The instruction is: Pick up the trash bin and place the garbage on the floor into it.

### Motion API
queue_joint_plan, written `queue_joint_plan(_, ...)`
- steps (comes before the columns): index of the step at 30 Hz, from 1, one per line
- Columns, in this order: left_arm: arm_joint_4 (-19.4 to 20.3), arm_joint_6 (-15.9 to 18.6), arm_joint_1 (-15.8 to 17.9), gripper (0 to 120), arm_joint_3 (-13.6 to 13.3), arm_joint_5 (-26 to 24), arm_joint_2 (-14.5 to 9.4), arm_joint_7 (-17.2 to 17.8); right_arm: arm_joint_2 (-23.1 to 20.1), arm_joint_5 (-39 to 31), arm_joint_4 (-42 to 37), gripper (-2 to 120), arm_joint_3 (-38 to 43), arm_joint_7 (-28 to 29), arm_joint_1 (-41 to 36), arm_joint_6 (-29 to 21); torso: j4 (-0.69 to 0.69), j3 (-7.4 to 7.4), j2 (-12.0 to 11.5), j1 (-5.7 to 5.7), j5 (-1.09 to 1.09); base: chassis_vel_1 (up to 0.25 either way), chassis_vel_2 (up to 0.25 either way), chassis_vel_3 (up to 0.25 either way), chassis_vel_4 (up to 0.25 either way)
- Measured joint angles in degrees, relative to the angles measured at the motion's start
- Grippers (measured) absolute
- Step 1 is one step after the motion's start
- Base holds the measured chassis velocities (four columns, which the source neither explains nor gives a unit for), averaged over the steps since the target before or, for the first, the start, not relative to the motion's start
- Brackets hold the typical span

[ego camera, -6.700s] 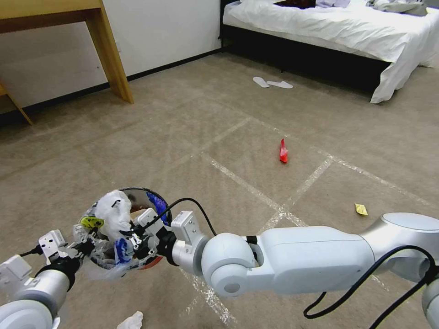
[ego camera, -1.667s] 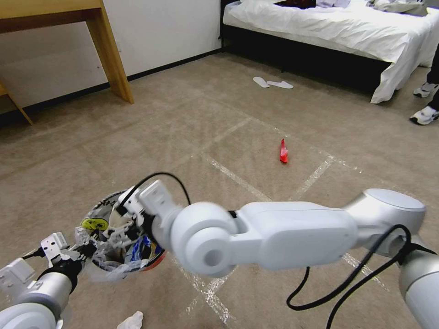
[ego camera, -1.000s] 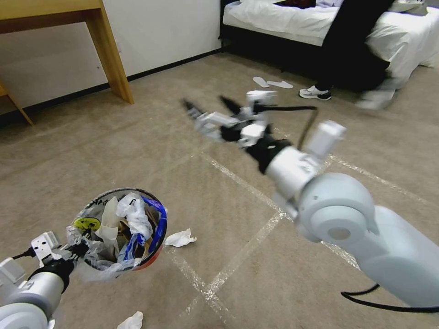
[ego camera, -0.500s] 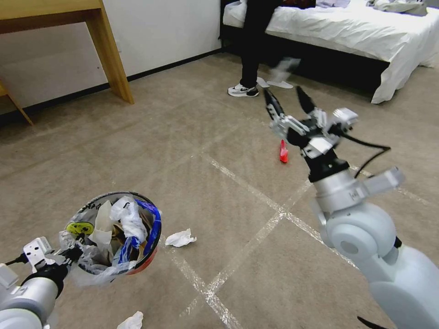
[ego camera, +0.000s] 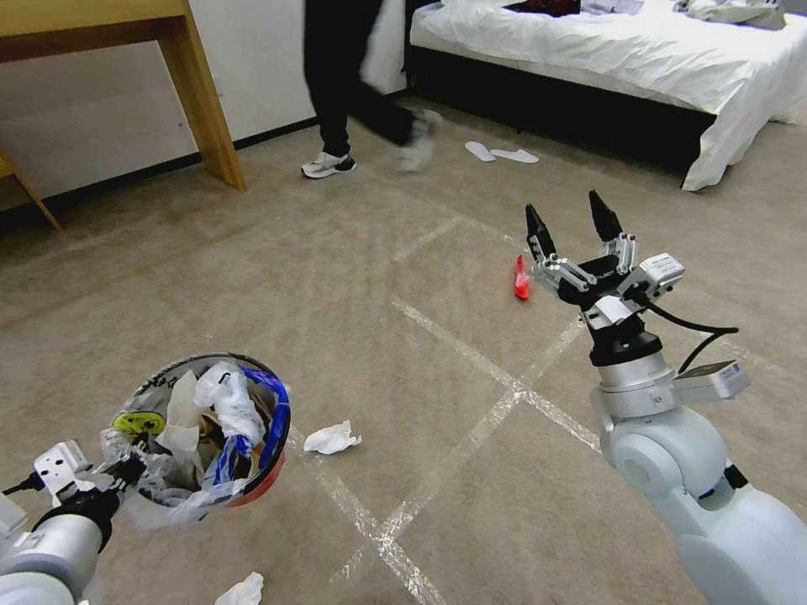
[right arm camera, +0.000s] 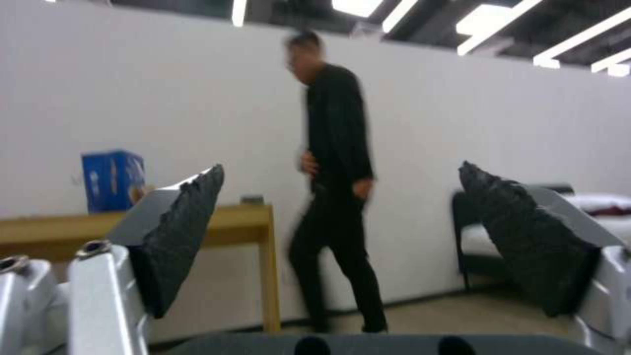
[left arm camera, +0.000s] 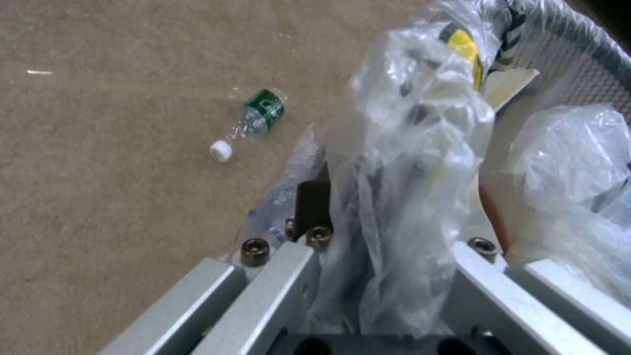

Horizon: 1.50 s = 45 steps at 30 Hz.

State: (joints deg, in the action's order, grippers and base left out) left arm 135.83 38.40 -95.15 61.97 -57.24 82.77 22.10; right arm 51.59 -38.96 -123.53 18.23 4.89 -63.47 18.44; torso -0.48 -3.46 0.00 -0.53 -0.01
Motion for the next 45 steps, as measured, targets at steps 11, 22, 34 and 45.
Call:
queue_joint_plan(11, -0.56, -0.02, 0.65, 1, 0.57, -0.03, 0.15, 0.16, -1.19, -17.83, 5.51, 99, -18.91, 15.2, 13.47, -20.73, 0.01, -0.01, 0.0, 0.0, 0.0, 0.0, 0.0, 0.0, 0.0)
queue_joint_plan(22, -1.64, -0.11, 1.11, 1, 0.67, -0.16, -0.65, 0.18, 6.22, -36.33, 14.86, 100, -36.84, 34.4, 27.32, -45.02, 0.02, -0.01, 0.0, -0.01, 0.0, 0.0, 0.0, 0.0, 0.0)
queue_joint_plan(34, -1.63, -0.17, 0.88, 1, 1.08, -0.01, -0.04, 0.2, 16.1, -41.22, 26.84, 100, -43.8, 41.84, 28.09, -55.52, 0.01, 0.0, 0.0, -0.01, 0.0, 0.0, 0.0, 0.0, 0.0)
queue_joint_plan(45, -1.25, -0.38, 0.18, 1, 1.4, 0.43, 0.7, 0.2, 23.28, -37.49, 39.82, 100, -47.2, 36.2, 28.98, -55.42, 0.0, 0.0, 0.0, -0.01, 0.0, 0.0, 0.0, 0.0, 0.0)
